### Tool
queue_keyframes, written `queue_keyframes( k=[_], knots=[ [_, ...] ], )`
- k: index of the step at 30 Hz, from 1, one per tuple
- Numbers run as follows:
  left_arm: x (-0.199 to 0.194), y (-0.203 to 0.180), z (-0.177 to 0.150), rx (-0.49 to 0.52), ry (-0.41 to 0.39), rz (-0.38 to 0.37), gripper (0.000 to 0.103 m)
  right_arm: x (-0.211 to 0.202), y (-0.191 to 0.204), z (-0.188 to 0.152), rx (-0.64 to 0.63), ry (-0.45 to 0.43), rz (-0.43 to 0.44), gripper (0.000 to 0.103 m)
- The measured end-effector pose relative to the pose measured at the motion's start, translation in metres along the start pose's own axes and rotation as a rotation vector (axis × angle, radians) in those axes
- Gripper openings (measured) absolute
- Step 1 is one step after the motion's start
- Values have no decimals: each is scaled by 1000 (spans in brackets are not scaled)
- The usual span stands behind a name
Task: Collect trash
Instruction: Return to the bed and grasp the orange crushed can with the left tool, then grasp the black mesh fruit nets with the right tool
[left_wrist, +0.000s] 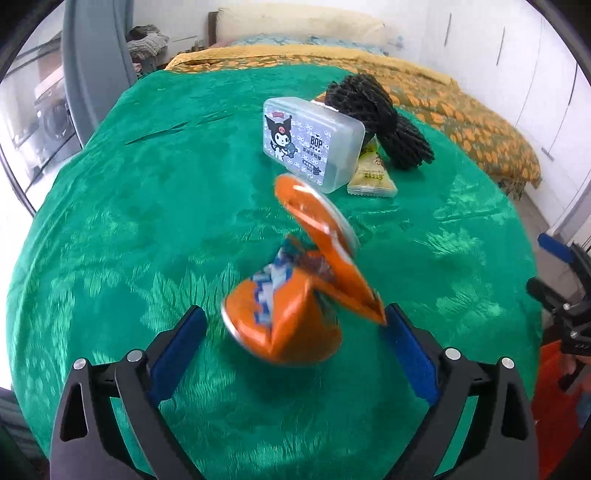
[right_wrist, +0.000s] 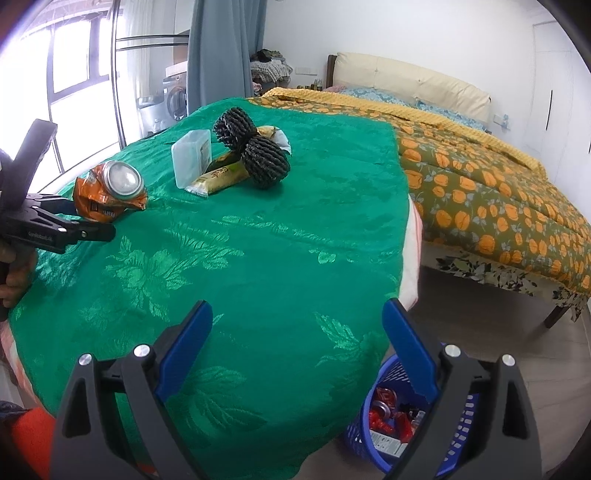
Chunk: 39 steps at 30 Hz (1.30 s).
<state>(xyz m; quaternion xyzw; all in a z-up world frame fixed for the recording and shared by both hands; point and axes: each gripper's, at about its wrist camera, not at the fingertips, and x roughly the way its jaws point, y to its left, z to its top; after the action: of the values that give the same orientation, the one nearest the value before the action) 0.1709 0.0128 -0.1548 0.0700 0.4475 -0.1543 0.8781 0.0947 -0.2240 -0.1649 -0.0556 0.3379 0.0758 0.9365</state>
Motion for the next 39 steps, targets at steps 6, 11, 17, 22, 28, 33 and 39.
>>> queue_keyframes(
  k=[6,11,17,22,28,33,39],
  knots=[
    [12,-2,9,3,20,33,98,28,-10,51,-8,37,27,90],
    [12,-1,8,-3,16,32,98,89,-1,113,-49,111,91,90],
    [12,0,8,-5,16,28,98,142,12,148,13,182,161,78],
    [12,0,8,-8,16,25,98,131,11,142,65,192,223,47],
    [12,0,8,-6,16,27,98,69,-19,111,169,264,92,47],
    [11,-1,7,-5,15,32,98,48,-24,72,244,377,40,56],
    [10,0,6,-8,13,35,98,30,-8,45,321,348,177,77]
  ],
)
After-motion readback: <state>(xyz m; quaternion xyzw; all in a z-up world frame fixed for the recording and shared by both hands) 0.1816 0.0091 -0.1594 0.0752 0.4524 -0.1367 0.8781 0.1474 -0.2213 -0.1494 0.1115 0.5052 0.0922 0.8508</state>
